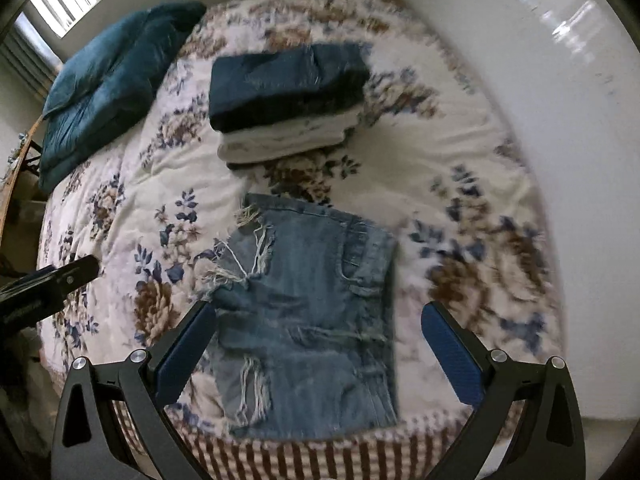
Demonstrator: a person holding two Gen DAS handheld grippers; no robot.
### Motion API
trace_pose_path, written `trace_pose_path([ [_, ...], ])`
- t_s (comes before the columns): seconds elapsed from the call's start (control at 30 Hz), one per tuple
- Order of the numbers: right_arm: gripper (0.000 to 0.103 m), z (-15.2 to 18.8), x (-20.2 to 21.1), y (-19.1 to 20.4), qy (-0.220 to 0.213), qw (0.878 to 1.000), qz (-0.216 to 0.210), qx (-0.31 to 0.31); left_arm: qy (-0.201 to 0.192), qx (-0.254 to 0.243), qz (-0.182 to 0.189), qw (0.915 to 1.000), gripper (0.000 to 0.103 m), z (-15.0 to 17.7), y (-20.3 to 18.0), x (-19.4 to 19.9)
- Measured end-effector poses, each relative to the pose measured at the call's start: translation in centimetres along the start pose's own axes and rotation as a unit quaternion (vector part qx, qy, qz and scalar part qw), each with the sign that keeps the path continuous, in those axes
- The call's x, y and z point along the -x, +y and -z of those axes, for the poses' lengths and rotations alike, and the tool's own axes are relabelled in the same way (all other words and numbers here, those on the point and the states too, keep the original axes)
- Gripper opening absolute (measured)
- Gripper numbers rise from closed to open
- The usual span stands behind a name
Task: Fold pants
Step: 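Lower both grippers and grasp the waistband of the blue denim shorts, then lift the shorts with both grippers and fold them in half over the legs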
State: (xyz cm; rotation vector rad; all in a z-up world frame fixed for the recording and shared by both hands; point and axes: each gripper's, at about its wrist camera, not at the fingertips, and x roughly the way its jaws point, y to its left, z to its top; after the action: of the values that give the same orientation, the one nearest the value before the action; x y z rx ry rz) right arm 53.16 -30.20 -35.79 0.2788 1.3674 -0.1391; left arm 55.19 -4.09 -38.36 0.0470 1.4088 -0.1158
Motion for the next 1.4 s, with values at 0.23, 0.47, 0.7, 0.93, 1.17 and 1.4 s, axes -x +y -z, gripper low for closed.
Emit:
trace_pose_path([
  [0.23,0.103,-4.9,-15.5,-6.3,0.081,0.996,-0.011,-0.042,0.076,-0.009,0.044,0.9961,0.097,-5.5,-2.0,-14.7],
  [0.47,0.103,-6.3,-26.0,-12.9,0.146,0.982,-0.053,-0.109,0.113,-0.053,0.086,0.9884,0.096,-9.6,-6.7,-23.9],
  [0.7,0.102,-6.4,-30.3,-14.6,0.166,0.963,-0.165,-0.136,0.107,-0.079,0.065,0.989,0.047,-10.7,-8.9,-26.4],
  [0.93,0.045,-6.3,-29.0,-11.8,0.128,0.976,-0.143,-0.099,0.06,-0.103,0.051,0.9915,0.01,-9.8,-10.1,-23.3],
  [1.17,0.038,-6.1,-23.4,-9.9,0.082,0.986,-0.118,-0.079,0.016,-0.072,0.061,0.9954,0.008,-7.7,-9.2,-16.6],
  [1.4,0.037,-2.6,-14.2,-8.2,0.04,0.992,-0.118,-0.019,-0.031,-0.006,0.089,0.9955,0.008,-2.8,-7.8,-8.3],
])
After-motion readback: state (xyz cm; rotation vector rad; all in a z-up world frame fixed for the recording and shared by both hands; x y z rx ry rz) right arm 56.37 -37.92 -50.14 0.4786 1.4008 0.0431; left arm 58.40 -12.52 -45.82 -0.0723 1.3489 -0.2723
